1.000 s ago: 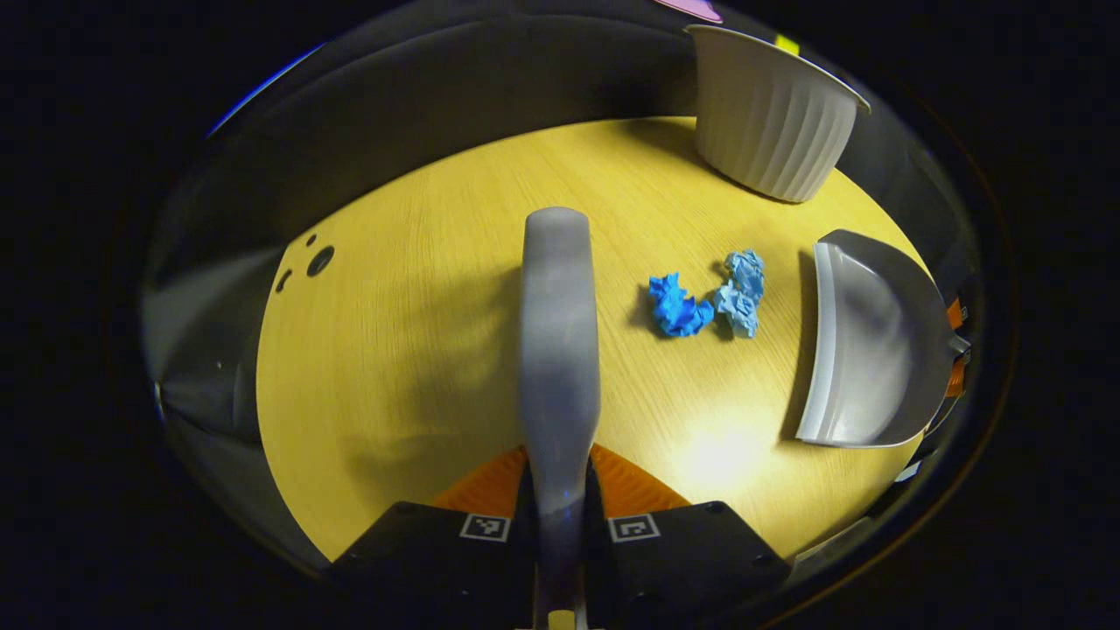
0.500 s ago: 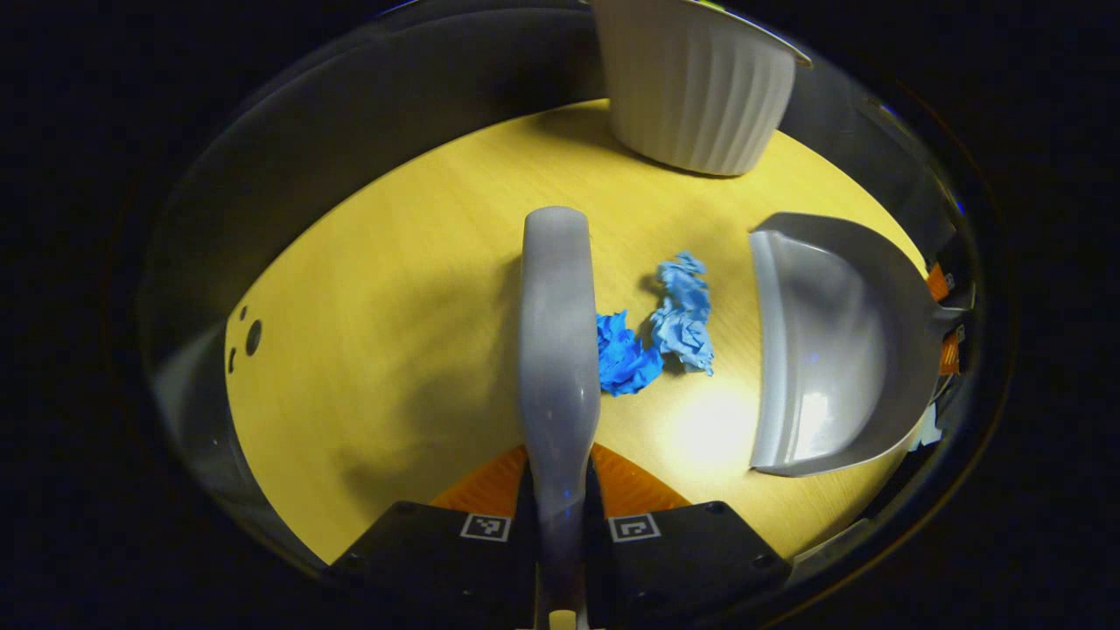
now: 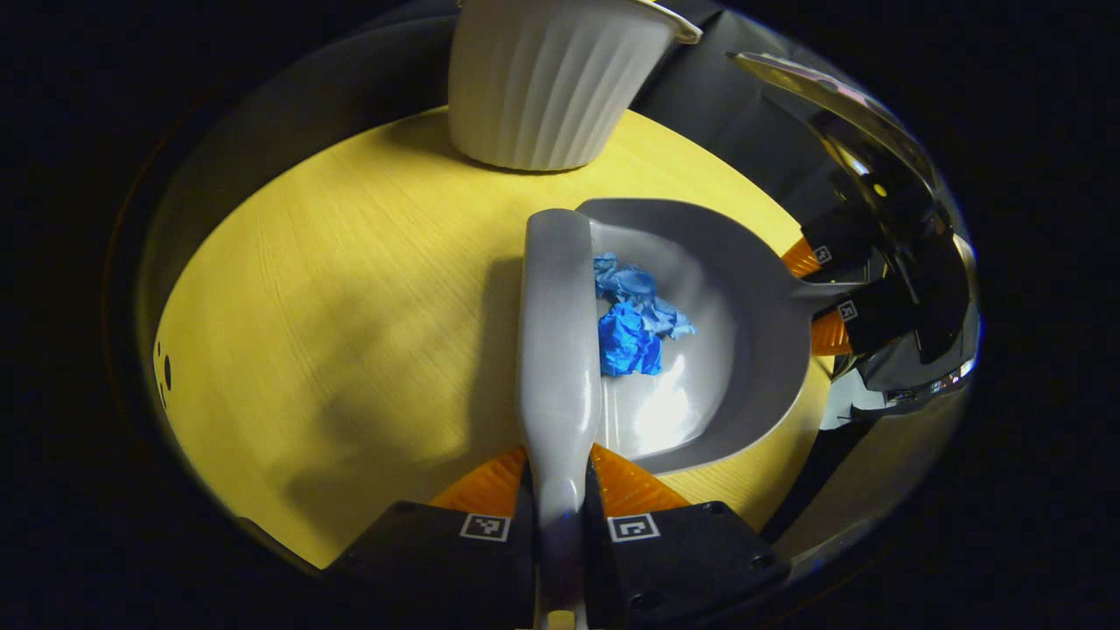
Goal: Pick up the small broom and dustpan from the desktop, sweep the trash into the dustpan with the broom, and then empty the trash into the garbage bin.
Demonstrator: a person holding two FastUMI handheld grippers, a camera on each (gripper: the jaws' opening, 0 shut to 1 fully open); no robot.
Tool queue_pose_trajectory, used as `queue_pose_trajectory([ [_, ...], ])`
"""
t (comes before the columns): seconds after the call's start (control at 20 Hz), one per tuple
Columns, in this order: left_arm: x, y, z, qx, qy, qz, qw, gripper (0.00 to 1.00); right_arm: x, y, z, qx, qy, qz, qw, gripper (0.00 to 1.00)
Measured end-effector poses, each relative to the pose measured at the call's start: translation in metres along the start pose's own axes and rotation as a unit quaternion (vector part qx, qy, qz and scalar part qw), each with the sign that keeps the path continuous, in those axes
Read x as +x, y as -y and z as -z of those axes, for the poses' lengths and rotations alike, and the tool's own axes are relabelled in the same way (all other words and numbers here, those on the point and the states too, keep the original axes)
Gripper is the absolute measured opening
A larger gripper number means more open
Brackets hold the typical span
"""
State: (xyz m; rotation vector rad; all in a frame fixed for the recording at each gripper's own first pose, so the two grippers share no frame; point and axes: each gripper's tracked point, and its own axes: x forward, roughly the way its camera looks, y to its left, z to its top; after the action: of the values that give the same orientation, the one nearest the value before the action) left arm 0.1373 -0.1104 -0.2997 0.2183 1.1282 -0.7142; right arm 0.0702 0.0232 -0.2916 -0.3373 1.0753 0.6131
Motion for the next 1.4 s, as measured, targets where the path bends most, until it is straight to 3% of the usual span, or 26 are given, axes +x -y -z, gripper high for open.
queue_pose_trajectory([
  [0.4, -0.028, -0.038, -0.005, -0.076, 0.078, -0.062, 0.992, 0.26, -0.001, -0.005, -0.003, 0.053, 0.042, 0.016, 0.998, 0.36],
  [0.7, -0.029, -0.092, 0.053, -0.153, 0.074, -0.128, 0.977, 0.26, -0.019, -0.023, -0.012, 0.156, 0.044, 0.054, 0.985, 0.36],
  [0.8, -0.021, -0.097, 0.070, -0.163, 0.072, -0.136, 0.975, 0.26, -0.024, -0.023, -0.015, 0.185, 0.043, 0.072, 0.979, 0.33],
  [1.0, -0.020, -0.105, 0.085, -0.175, 0.059, -0.143, 0.972, 0.26, -0.034, -0.038, -0.026, 0.235, 0.067, 0.105, 0.964, 0.36],
  [1.4, -0.001, -0.103, 0.100, -0.151, 0.052, -0.129, 0.979, 0.26, -0.037, -0.052, -0.039, 0.301, 0.091, 0.143, 0.939, 0.36],
])
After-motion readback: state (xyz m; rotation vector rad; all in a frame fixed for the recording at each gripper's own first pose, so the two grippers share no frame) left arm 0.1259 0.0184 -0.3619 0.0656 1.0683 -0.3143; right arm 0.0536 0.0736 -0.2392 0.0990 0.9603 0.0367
